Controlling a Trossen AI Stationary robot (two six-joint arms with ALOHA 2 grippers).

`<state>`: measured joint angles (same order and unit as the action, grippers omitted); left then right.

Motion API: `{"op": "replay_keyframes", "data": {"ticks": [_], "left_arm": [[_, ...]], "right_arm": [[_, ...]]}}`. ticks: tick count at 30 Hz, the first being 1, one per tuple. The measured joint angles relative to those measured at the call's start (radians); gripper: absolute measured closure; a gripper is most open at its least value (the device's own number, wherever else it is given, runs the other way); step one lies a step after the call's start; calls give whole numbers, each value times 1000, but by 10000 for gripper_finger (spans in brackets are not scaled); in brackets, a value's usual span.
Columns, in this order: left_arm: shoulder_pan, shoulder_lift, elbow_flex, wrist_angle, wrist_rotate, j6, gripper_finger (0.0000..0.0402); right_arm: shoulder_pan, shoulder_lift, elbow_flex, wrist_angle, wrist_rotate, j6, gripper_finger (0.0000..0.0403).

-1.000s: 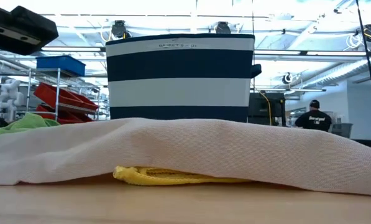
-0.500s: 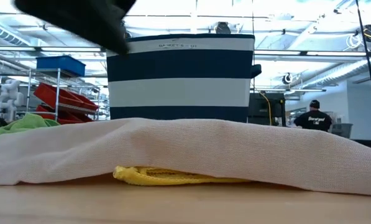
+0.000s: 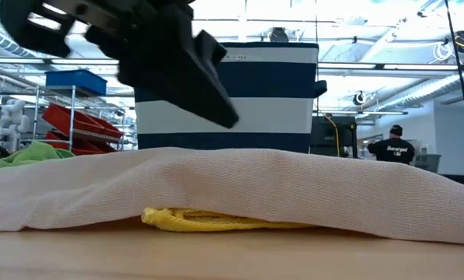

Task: Fold towel
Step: Fold the brown towel

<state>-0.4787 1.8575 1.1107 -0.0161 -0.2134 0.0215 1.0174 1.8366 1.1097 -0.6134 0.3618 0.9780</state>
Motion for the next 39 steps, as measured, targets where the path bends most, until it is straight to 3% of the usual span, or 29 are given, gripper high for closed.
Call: {"op": "replay_keyframes", "data": {"ticks": [5, 11, 16, 22, 25, 34, 39], "left_arm": [[17, 27, 0, 61, 7, 38, 378], [45, 57, 0, 91, 76, 41, 378], [57, 97, 0, 127, 112, 42, 378], [62, 163, 0, 149, 132, 43, 378], [61, 167, 0, 154, 126, 44, 378], [61, 168, 0, 159, 111, 45, 378], [61, 168, 0, 160, 109, 59, 378]], "right_arm": [[-1, 0, -8, -18, -1, 37, 255], [-1, 0, -54, 15, -27, 86, 233], [-4, -4, -75, 17, -33, 117, 272], [-7, -3, -73, 23, -41, 64, 390], [-7, 0, -58, 14, -25, 57, 394], [-17, 3, 84, -154, 161, -75, 401], [-66, 2, 157, -237, 275, -231, 402]]}}
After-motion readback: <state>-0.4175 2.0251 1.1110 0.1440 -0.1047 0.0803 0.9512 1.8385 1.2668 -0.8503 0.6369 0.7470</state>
